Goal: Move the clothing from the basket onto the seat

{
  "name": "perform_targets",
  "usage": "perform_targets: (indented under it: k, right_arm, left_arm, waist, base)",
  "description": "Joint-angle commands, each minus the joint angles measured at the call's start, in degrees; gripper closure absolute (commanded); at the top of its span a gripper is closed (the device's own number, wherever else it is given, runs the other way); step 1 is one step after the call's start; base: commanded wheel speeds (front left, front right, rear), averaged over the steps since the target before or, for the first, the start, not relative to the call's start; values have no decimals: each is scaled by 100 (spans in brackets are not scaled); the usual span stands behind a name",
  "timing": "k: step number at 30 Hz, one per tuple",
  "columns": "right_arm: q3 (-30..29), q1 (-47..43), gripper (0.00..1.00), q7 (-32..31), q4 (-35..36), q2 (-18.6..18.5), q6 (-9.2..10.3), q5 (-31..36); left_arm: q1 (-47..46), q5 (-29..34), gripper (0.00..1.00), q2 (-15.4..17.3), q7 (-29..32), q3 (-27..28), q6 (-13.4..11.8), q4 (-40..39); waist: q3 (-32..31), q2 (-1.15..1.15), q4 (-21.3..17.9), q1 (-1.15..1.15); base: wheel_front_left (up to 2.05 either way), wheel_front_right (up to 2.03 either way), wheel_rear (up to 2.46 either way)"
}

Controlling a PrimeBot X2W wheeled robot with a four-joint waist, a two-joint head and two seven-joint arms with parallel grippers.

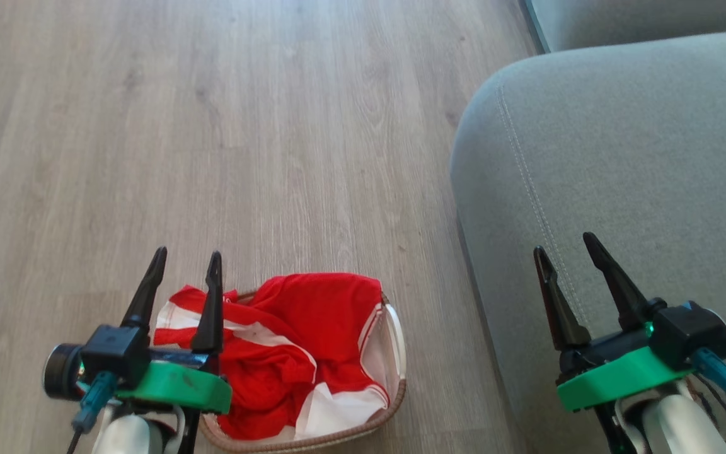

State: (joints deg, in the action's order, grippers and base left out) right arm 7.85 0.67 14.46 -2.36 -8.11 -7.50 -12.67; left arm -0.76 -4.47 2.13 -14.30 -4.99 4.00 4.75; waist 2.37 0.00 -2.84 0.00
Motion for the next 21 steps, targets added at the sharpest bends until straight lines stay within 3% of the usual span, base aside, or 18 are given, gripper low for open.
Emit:
perform_targets:
  k: [1,13,21]
  right_arm:
    - [125,281,0,54,206,-114,1,-43]
    - [152,625,0,54,487,-174,1,-126]
    - [101,923,0,54,831,-162,1,-157]
  left_arm:
    - [-240,-24,0,75,-70,156,-28,-145]
    - [-615,3,0,75,-70,197,-35,465]
    - [-1075,71,0,123,-70,292,4,1299]
  waist:
    - [51,0,-38,0]
    - [739,0,-343,0]
    - [1357,0,-559,0]
  base:
    - [0,0,0]
    - [0,0,0]
    - [0,0,0]
